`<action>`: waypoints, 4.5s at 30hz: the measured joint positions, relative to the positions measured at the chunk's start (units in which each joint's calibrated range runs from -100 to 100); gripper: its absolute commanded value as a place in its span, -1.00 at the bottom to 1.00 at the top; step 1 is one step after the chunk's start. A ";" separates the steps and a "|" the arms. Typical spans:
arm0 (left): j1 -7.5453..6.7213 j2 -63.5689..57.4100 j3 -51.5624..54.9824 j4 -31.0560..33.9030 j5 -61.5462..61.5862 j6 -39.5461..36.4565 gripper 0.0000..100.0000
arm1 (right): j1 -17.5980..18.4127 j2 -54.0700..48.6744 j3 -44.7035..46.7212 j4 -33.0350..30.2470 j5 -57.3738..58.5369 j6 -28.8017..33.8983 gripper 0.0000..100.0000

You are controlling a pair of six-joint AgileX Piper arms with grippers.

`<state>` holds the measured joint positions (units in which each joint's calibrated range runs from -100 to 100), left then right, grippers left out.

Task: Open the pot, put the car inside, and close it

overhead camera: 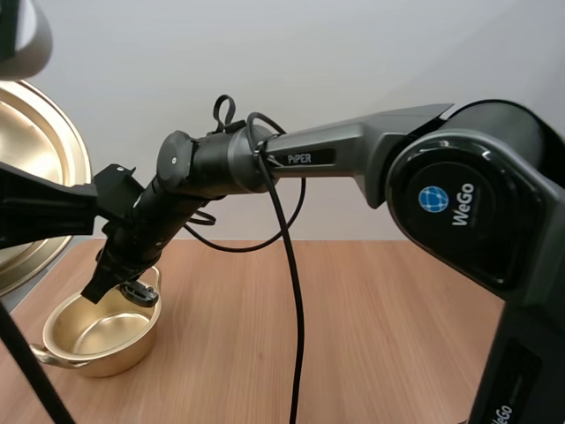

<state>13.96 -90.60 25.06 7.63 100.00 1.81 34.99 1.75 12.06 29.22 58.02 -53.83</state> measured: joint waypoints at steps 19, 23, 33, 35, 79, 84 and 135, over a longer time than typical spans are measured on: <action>-3.94 1.20 1.12 14.09 -0.04 -5.99 -1.00 | 1.49 11.63 -10.40 -1.76 -1.76 0.00 -1.00; -4.02 1.20 3.09 17.95 0.00 -6.51 -1.00 | 1.49 11.63 -10.40 -1.94 -3.07 0.00 -1.00; -4.02 1.20 3.22 18.26 -0.04 -6.61 -1.00 | 1.49 11.63 -10.40 -2.07 -6.72 -0.33 -1.00; -4.02 1.20 3.22 18.26 -0.04 -6.61 -1.00 | 1.49 11.72 -10.40 -2.96 -8.01 -0.33 -1.00; -4.02 1.20 3.22 19.51 -0.04 -6.61 -1.00 | 3.36 21.05 -11.96 -5.61 -18.14 0.03 1.00; -4.02 1.20 3.22 19.51 -0.04 -6.61 -1.00 | 3.36 21.05 -11.96 -5.74 -21.70 0.03 1.00; -4.68 37.89 28.62 13.46 -42.10 -22.98 -1.00 | -25.28 -29.85 -9.18 0.44 20.76 15.82 -1.00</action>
<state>9.28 -52.71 53.67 21.09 57.90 -21.17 9.71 -28.09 2.88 29.67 78.78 -38.01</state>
